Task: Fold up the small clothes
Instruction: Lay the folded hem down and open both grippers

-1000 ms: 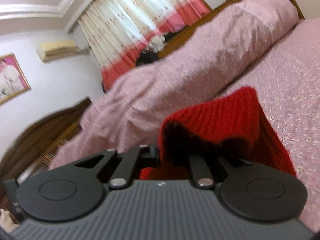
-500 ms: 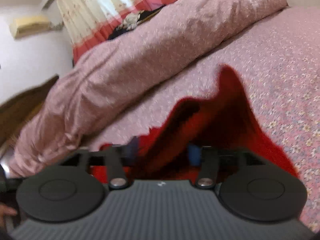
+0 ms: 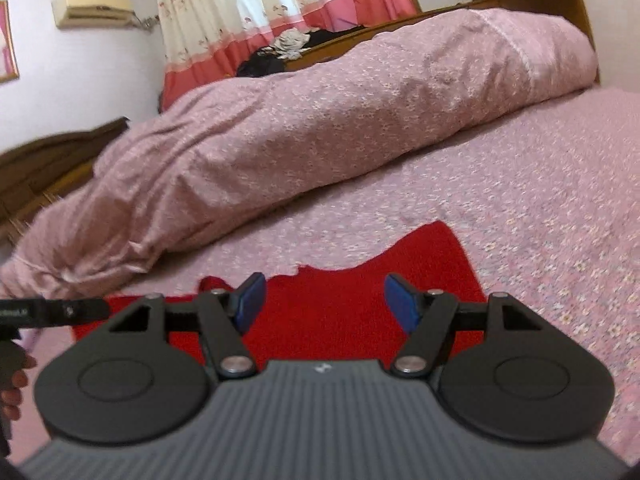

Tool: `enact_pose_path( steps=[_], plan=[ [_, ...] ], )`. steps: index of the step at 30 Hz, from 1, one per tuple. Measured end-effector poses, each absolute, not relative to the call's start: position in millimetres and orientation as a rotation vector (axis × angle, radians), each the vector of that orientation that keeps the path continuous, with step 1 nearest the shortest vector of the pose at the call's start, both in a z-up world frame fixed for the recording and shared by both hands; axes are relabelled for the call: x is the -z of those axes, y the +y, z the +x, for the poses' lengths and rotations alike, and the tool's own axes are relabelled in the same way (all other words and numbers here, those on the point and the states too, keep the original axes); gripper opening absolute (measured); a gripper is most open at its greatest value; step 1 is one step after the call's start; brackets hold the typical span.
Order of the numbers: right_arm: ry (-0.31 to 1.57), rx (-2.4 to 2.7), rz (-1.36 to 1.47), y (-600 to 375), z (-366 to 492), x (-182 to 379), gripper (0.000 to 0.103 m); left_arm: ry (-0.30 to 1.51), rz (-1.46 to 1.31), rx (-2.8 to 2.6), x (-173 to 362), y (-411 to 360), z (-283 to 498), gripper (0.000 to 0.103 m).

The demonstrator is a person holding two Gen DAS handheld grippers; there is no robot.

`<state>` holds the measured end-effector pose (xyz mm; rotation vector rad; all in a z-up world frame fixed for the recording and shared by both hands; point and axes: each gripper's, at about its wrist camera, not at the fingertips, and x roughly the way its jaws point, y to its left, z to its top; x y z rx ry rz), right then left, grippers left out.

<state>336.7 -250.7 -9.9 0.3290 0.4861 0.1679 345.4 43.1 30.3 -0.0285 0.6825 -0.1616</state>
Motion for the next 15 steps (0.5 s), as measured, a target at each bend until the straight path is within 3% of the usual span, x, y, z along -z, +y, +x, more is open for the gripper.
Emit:
enact_pose_path(
  steps=[6, 12, 15],
  plan=[
    [0.579, -0.11, 0.177, -247.2, 350.2, 48.9, 0.066, 0.757, 0.14, 0.041, 25.9, 63.8, 363.3, 0.101],
    [0.525, -0.122, 0.168, -249.7, 345.6, 57.3, 0.066, 0.808, -0.103, 0.025, 41.5, 103.9, 377.8, 0.103],
    [0.53, -0.129, 0.165, -251.9, 346.3, 56.6, 0.066, 0.732, -0.107, 0.054, 27.3, 105.4, 367.5, 0.102]
  ],
)
